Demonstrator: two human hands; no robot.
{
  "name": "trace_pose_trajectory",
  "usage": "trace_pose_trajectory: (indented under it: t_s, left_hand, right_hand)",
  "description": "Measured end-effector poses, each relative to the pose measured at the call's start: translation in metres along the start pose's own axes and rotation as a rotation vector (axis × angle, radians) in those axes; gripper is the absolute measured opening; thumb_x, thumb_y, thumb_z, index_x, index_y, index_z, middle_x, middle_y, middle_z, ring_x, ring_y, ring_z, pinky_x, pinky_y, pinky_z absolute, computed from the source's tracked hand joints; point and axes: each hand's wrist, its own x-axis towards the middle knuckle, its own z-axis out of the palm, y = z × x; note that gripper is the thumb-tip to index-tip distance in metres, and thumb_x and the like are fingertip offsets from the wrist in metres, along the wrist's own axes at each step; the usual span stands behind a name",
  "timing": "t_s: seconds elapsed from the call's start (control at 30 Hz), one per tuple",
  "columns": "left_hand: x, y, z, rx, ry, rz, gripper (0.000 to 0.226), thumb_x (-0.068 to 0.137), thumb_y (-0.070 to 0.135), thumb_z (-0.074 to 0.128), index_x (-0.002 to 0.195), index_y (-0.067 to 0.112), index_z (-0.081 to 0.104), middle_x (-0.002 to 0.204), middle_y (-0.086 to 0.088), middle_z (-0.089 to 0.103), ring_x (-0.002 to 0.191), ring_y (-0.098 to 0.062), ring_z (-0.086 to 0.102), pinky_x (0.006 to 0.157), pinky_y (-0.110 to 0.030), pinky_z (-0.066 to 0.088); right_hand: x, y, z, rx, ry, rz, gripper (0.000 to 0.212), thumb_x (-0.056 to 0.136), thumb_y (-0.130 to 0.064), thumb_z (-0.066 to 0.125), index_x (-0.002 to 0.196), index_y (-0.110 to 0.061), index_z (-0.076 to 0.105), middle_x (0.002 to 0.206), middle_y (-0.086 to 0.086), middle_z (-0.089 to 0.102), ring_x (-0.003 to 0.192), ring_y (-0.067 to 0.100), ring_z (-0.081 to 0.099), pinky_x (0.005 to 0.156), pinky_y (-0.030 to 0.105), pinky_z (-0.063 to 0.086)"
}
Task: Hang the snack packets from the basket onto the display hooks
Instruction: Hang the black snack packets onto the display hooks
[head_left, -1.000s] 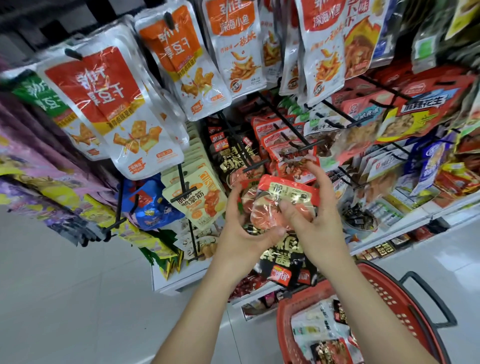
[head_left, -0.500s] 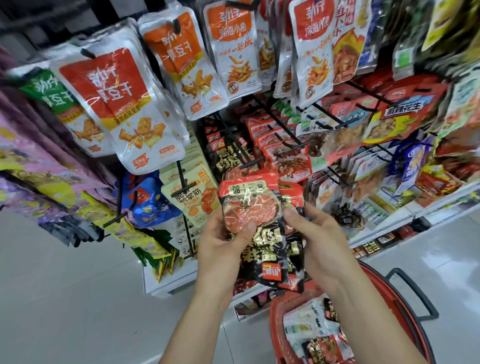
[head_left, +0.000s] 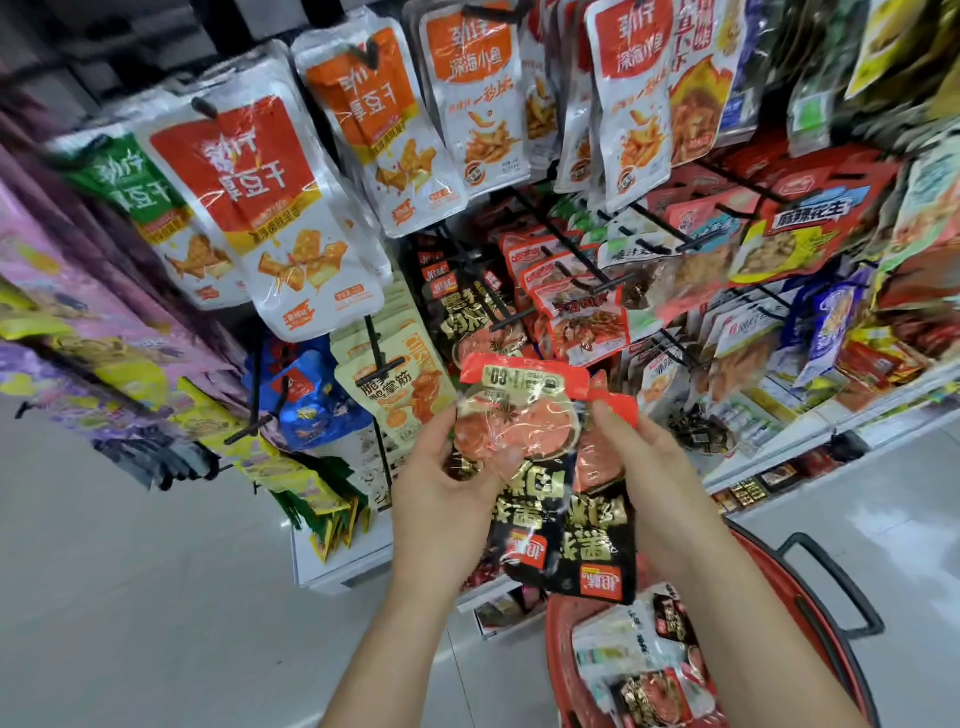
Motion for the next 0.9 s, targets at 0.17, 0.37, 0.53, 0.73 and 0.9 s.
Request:
trace_pose_trajectory:
  t_s: [0.17,0.37,0.53,0.73,0.9]
  left_hand:
    - [-0.001,0.007,-0.006,0.352,-0.041,0.147,0.078,0.077,0.054,0.066,0.145,0.043,0.030,0.138,0.026,0.039,0.111,0.021,0.045,0.094,-0.007,0.036]
    - [0.004,0.016,-0.014,0.177,-0.154,0.077,0.075,0.075,0.026,0.079,0.136,0.047,0.042,0.111,0.017,0.063,0.085,0.021,0.053,0.068,0.002,0.041]
    - [0.006,0.011,-0.023,-0.218,-0.277,-0.169,0.047,0.058,0.012,0.078,0.103,0.016,0.068,0.083,-0.002,0.075,0.077,-0.015,0.070,0.065,-0.022,0.053]
    - [-0.008,0.006,-0.002,-0.163,-0.075,-0.131,0.017,0.091,0.021,0.063,0.078,0.025,0.073,0.086,-0.005,0.073,0.081,-0.016,0.068,0.086,-0.044,0.056]
    - [-0.001,0.016,-0.025,0.023,0.005,0.116,0.030,0.101,0.011,0.042,0.106,0.038,0.053,0.086,0.002,0.060,0.070,-0.025,0.068,0.050,-0.030,0.054]
  right_hand:
    - [0.003,0.004,-0.004,0.053,-0.096,-0.027,0.067,0.059,-0.046,0.084,0.117,-0.018,0.063,0.115,-0.003,0.071,0.113,0.017,0.063,0.096,0.041,0.050]
    - [0.005,0.006,0.000,0.136,0.082,-0.147,0.015,0.082,-0.014,0.073,0.095,-0.018,0.065,0.084,-0.012,0.075,0.075,-0.003,0.067,0.063,0.013,0.046]
    - [0.006,0.002,-0.005,0.291,0.201,-0.122,0.065,0.079,-0.026,0.076,0.132,-0.004,0.048,0.139,0.009,0.054,0.133,0.021,0.046,0.103,0.033,0.030]
    - [0.002,0.009,0.003,0.261,0.171,-0.145,0.047,0.075,-0.034,0.076,0.113,-0.008,0.063,0.117,0.001,0.069,0.123,0.019,0.055,0.111,0.041,0.033]
    - [0.008,0.009,-0.020,0.205,0.247,-0.137,0.049,0.073,-0.031,0.082,0.108,-0.006,0.059,0.104,-0.004,0.072,0.100,0.010,0.067,0.095,0.036,0.048]
